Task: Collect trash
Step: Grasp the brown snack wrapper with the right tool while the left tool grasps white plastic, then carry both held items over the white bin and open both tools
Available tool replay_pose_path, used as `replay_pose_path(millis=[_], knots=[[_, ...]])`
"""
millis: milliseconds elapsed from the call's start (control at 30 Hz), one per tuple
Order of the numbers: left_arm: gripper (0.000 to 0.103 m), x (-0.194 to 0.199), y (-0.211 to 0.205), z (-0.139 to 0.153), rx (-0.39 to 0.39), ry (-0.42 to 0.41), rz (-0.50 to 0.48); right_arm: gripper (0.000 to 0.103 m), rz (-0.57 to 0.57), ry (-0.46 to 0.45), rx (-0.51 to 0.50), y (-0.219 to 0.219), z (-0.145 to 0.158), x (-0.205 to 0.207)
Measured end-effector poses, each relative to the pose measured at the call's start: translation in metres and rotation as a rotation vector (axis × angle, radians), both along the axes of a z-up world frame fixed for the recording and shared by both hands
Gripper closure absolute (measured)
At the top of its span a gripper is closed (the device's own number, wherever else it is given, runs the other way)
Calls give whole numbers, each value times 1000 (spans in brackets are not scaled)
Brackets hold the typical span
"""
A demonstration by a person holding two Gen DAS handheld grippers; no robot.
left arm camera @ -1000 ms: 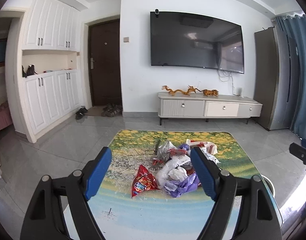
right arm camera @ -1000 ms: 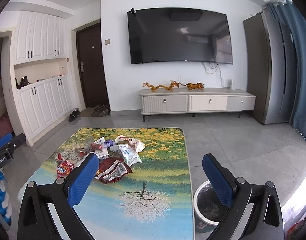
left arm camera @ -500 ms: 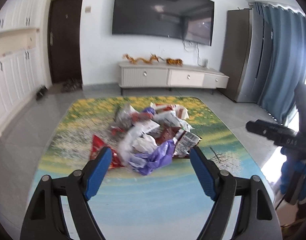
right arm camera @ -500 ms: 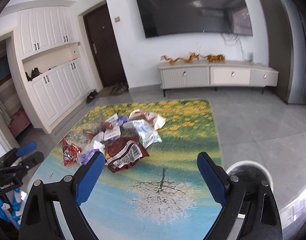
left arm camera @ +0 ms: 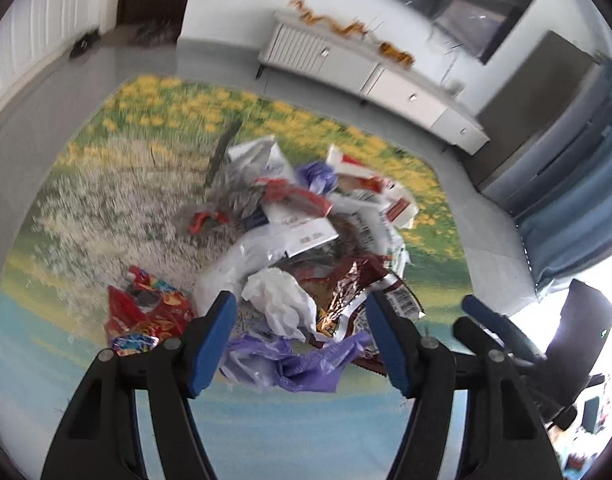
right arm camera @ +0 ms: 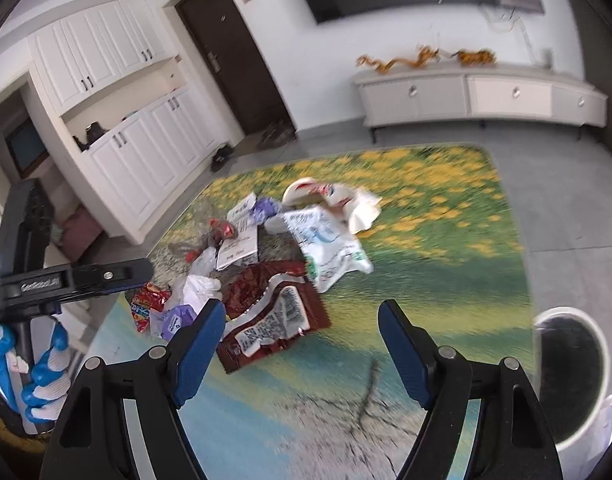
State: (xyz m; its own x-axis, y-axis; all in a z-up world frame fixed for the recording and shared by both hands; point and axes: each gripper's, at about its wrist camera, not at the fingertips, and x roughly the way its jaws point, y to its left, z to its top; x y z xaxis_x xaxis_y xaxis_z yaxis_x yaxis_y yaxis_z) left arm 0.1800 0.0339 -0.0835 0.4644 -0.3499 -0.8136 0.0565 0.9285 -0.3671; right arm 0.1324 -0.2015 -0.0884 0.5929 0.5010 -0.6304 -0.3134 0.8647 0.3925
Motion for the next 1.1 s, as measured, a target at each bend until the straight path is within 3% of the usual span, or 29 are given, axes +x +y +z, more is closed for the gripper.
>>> replay_pose_path(millis=[133, 300, 367, 400, 433, 500, 567, 667, 767, 967, 1100], knots=[[39, 10, -4, -16, 2, 84, 24, 30, 30, 59, 36, 6, -21, 18], [41, 17, -12, -28, 14, 130, 47, 36, 41, 106, 62, 7, -35, 30], [47, 20, -12, -35, 15, 149, 59, 42, 50, 118, 72, 8, -39, 33], [55, 22, -12, -38, 12, 155, 62, 45, 54, 123, 76, 8, -40, 34], [66, 22, -11, -42, 4, 167, 67, 52, 60, 127, 77, 9, -41, 35], [78, 22, -10, -47, -14, 185, 73, 66, 71, 138, 87, 9, -44, 35], [85, 20, -9, -49, -21, 187, 75, 76, 80, 139, 100, 9, -46, 33], [92, 13, -9, -45, -28, 164, 63, 89, 90, 133, 111, 7, -44, 30], [95, 6, -9, -35, -42, 120, 52, 94, 96, 107, 116, 3, -37, 16], [96, -13, -5, 3, -26, -24, 45, 94, 73, -3, 68, 4, -5, -7], [96, -20, 0, 20, -25, -74, 62, 94, 41, -68, 42, 0, 14, -21]])
